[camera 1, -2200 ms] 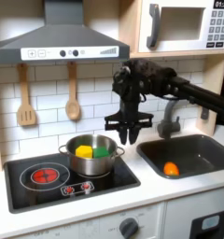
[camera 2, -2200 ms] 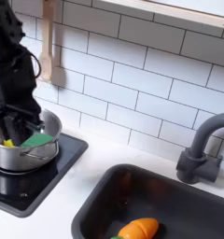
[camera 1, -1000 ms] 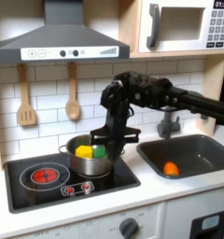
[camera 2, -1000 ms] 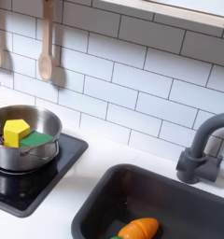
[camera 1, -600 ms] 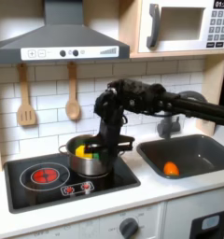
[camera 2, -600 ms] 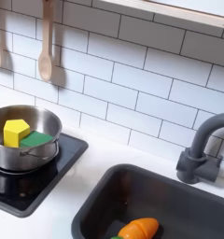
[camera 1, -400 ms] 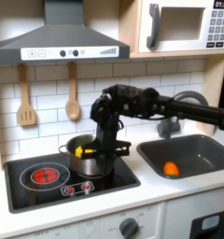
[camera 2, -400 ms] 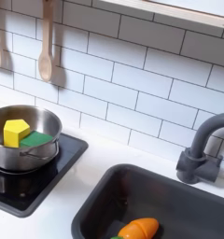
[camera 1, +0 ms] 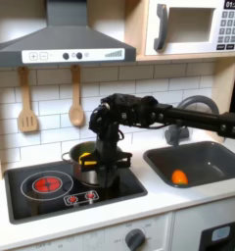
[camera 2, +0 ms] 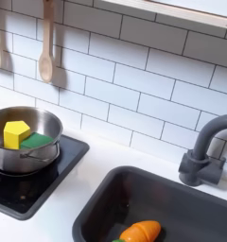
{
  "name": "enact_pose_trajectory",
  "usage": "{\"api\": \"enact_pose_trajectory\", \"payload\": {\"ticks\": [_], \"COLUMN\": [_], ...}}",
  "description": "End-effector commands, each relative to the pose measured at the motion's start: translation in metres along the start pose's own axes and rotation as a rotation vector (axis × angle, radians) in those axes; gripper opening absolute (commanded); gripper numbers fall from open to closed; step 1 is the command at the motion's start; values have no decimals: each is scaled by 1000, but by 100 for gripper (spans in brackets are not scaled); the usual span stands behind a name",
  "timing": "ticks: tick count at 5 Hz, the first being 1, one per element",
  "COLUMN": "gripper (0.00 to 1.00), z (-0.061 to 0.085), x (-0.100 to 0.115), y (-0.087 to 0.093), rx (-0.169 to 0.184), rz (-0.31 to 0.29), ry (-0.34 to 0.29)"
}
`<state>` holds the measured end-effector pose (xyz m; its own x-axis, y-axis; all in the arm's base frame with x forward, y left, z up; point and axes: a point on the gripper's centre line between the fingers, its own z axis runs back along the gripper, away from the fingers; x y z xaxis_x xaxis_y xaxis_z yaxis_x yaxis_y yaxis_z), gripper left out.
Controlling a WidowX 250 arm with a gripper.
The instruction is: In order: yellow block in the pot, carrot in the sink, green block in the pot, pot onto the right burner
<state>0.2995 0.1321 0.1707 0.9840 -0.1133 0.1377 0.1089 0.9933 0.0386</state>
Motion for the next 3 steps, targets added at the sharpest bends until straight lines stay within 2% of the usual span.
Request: {"api": "enact_pose_trajectory", "payload": {"ticks": [1,3], "gripper": [0,0], "z": [-8,-14], "x": [9,14], "y": [4,10], "rx": [-2,-1], "rz": [8,20], "ry": [13,23]}}
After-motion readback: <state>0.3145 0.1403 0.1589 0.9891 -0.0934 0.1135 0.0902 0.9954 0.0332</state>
